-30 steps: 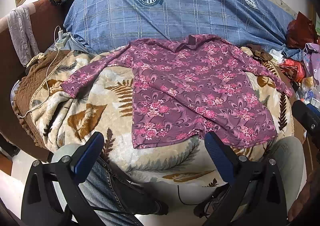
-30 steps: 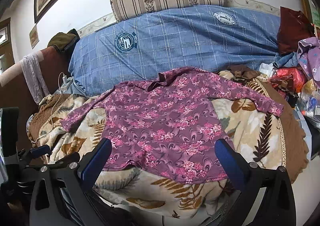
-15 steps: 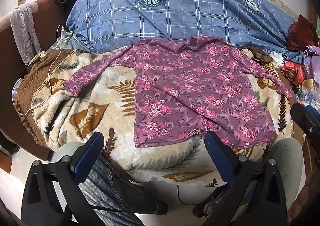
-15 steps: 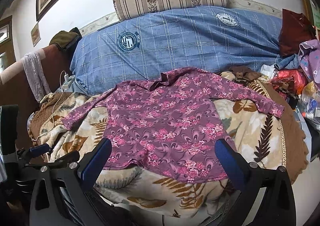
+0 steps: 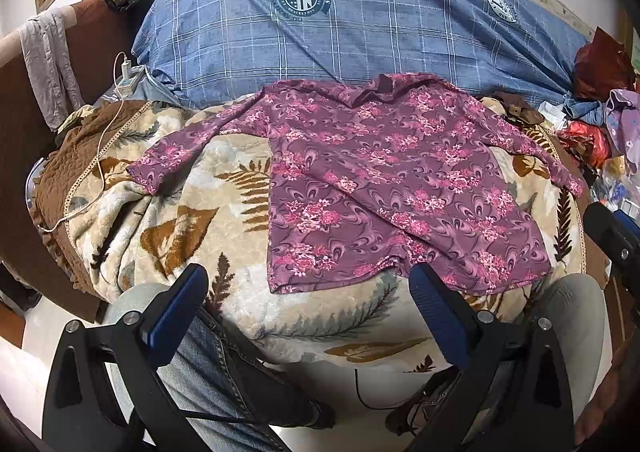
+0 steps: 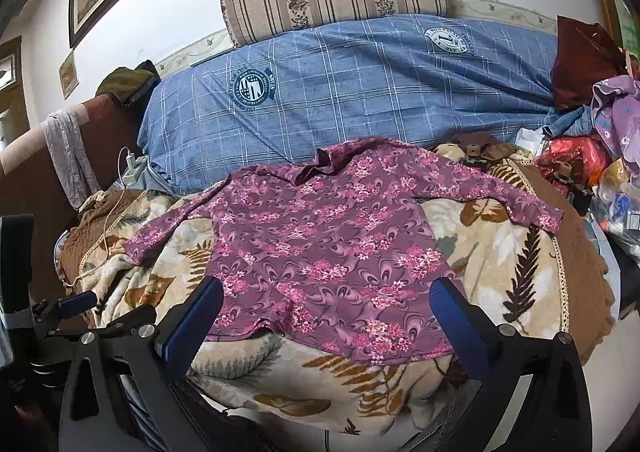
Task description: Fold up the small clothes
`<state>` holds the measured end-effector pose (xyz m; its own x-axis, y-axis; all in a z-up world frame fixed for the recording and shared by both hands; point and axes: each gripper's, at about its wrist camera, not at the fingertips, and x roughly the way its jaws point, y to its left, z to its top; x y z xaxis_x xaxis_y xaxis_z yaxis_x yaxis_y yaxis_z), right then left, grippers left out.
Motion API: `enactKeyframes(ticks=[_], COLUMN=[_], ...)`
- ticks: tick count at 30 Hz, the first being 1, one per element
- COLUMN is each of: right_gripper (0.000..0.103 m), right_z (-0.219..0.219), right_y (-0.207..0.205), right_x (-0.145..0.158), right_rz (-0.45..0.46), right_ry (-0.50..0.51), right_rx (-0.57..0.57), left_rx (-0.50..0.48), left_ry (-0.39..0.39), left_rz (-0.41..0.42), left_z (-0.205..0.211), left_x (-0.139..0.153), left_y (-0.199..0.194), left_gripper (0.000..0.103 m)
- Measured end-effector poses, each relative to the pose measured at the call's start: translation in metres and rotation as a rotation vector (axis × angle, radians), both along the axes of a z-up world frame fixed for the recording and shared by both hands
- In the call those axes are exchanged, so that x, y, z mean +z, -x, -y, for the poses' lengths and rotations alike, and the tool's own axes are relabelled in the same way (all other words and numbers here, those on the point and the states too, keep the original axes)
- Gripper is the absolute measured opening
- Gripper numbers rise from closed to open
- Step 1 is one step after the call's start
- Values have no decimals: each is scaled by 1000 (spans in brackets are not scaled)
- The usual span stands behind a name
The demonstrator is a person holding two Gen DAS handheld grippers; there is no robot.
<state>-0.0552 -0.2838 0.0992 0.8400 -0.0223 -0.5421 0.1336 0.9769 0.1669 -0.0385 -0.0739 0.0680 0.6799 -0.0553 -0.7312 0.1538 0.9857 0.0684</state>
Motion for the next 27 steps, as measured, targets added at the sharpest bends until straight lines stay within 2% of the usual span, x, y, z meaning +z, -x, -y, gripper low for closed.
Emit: enactKeyframes(ticks=[10, 16, 20, 23, 27], right_gripper=[103, 102, 102, 102, 102], right_z=[7, 31, 65, 106, 174], right_y=[-5, -35, -76, -117, -156], right_x=[-7, -3, 26, 43, 35], right_rz=[17, -11, 61, 67, 27], right_ry=[21, -20, -34, -78, -137], right_rx=[-6, -3, 11, -24, -153], left_rx=[2, -31, -72, -91, -132], left_ry=[-16, -18, -19, 3, 24], left_rz=[-19, -18, -1, 7, 1], left_z=[8, 26, 50, 70, 107], left_x=[-6, -11, -9, -2, 5], left_y=[-5, -29, -59, -90, -125], left_gripper=[101, 101, 101, 101, 101])
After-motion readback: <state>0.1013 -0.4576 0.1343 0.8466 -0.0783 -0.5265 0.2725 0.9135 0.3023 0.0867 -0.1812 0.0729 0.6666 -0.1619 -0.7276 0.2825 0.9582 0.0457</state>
